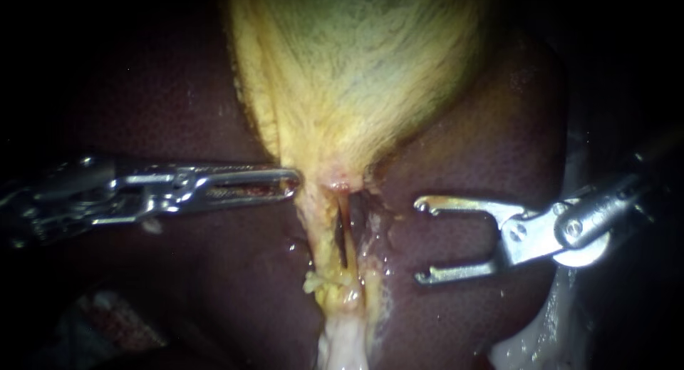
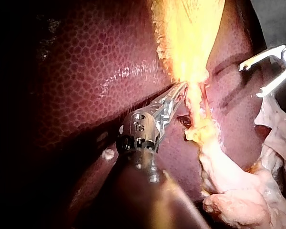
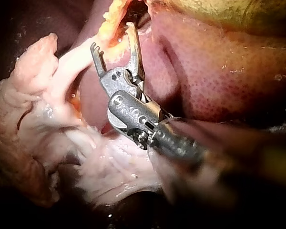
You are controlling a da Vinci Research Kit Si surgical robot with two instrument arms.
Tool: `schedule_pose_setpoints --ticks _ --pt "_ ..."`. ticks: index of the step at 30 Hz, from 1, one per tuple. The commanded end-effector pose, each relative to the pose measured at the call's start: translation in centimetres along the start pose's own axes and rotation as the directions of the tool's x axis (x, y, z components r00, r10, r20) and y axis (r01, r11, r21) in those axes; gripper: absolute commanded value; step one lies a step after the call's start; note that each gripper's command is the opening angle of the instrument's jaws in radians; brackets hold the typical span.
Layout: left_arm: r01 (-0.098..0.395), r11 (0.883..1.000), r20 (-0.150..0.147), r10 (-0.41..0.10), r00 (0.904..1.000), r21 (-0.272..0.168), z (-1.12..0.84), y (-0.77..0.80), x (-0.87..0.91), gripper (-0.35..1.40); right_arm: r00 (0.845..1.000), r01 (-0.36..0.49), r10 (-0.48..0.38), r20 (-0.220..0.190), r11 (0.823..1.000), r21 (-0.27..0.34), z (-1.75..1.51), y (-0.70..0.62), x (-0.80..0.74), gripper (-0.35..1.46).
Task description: Going back first clip left tube
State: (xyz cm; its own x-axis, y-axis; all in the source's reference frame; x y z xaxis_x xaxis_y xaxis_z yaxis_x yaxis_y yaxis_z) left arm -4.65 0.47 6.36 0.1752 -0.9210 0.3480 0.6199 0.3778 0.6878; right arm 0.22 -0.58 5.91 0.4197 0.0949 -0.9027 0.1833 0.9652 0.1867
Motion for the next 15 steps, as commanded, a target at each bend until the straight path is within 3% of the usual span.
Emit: schedule_pose_setpoints --ticks 1,15 --pt "0.000 1.000 -0.001 0.000 1.0000 0.002 0.01 0.00 0.00 -0.35 1.000 0.006 -0.006 0.000 1.000 0.000 0.00 0.00 0.00 0.60" --pt "-0.003 1.000 -0.007 0.003 1.0000 0.009 0.11 -0.04 0.03 -0.35 1.000 0.006 -0.006 0.000 1.000 0.000 -0.01 0.00 -0.01 0.60"
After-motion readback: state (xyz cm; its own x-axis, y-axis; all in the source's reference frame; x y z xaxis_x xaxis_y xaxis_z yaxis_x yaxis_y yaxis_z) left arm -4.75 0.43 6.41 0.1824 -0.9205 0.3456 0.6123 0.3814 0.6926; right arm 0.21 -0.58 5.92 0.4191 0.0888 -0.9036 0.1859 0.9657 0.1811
